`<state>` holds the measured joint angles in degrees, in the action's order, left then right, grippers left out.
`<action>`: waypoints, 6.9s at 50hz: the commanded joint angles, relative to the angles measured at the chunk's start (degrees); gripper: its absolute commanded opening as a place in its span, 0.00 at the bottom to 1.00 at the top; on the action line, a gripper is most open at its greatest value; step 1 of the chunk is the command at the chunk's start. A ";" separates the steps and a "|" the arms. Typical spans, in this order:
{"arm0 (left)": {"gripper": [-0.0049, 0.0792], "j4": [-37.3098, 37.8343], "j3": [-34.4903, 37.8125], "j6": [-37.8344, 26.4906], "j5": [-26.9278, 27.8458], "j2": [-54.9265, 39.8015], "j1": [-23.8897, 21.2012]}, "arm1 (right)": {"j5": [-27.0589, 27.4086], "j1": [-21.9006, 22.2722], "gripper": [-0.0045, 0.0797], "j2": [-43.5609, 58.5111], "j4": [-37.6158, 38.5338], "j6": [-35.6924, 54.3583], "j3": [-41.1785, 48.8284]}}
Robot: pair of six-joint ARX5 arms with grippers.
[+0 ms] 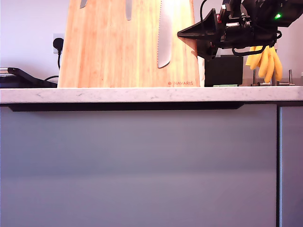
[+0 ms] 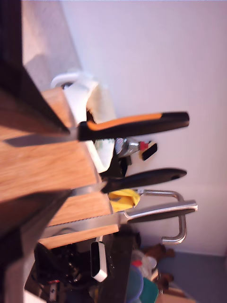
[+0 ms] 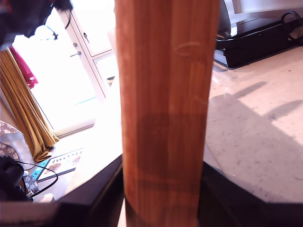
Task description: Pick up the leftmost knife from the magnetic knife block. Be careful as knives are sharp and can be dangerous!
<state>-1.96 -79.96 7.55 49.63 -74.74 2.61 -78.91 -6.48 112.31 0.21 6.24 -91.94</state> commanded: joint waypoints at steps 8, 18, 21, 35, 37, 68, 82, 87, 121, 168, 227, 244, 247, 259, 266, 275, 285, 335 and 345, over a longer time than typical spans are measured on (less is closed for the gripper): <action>0.68 8.98 -15.08 -2.29 3.85 -8.68 -0.74 | 0.00 -0.31 0.04 1.86 -0.42 -0.17 1.38; 0.71 16.22 -28.87 -3.08 8.37 -17.27 -0.76 | 0.00 -0.31 0.04 1.86 -0.07 -0.17 1.38; 0.71 17.27 -32.22 -3.08 9.31 -19.78 -0.96 | 0.00 -0.31 0.04 1.86 0.09 -0.17 1.38; 0.71 17.31 -42.66 -0.04 10.21 -29.73 -2.60 | 0.00 -0.31 0.04 1.86 0.33 -0.17 1.38; 0.71 17.29 -43.95 0.44 10.21 -31.17 -2.82 | 0.00 -0.31 0.04 1.86 0.39 -0.17 1.38; 0.71 16.44 -50.31 4.63 13.38 -39.06 -6.16 | 0.00 -0.33 0.04 1.86 0.44 -0.17 1.38; 0.70 17.38 -50.51 4.55 13.27 -39.06 -6.38 | 0.02 -0.57 0.04 1.86 0.42 -0.17 1.38; 0.66 16.98 -50.51 4.46 13.00 -39.06 -6.75 | 0.04 -0.63 0.04 1.86 0.48 -0.17 1.38; 0.24 17.38 -50.51 3.69 11.34 -39.28 -8.39 | 0.07 -0.92 0.04 1.86 0.85 -0.17 1.38; 0.03 18.71 -50.58 14.60 12.81 -38.73 -6.14 | 1.55 -0.96 0.04 1.86 0.87 -0.15 1.38; 0.03 28.02 -50.66 21.03 28.39 -38.49 -2.10 | 2.95 -1.01 0.04 1.86 0.87 0.22 1.38; 0.03 37.35 -50.66 16.72 31.02 -37.92 2.40 | 2.97 -1.01 0.04 1.86 0.90 0.24 1.38; 0.03 39.28 -50.66 14.56 30.99 -37.70 3.08 | 2.97 -1.01 0.04 1.86 0.94 0.24 1.38; 0.03 49.13 -50.66 8.44 30.99 -36.89 6.10 | 2.99 -1.01 0.04 1.86 2.19 0.20 1.38; 0.03 56.72 -50.66 2.45 30.99 -36.61 7.48 | 2.99 -1.01 0.04 1.86 2.80 0.11 1.38; 0.03 69.83 -50.66 -10.86 30.91 -36.52 8.13 | 2.99 -1.01 0.04 1.86 2.99 -0.26 1.38; 0.03 79.95 -50.66 -21.59 30.53 -36.52 8.15 | 2.99 -1.01 0.04 1.86 2.99 -0.39 1.38; 0.03 79.91 -50.10 -12.44 11.17 -40.92 11.06 | 3.02 -1.01 0.04 1.86 3.41 -0.39 1.38; 0.03 79.91 -50.10 -11.85 8.81 -43.43 11.78 | 3.02 -1.01 0.04 1.86 3.43 -0.37 1.38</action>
<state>78.08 -130.21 -4.60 58.76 -115.79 13.78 -77.71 -6.85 112.36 2.37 5.19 -91.85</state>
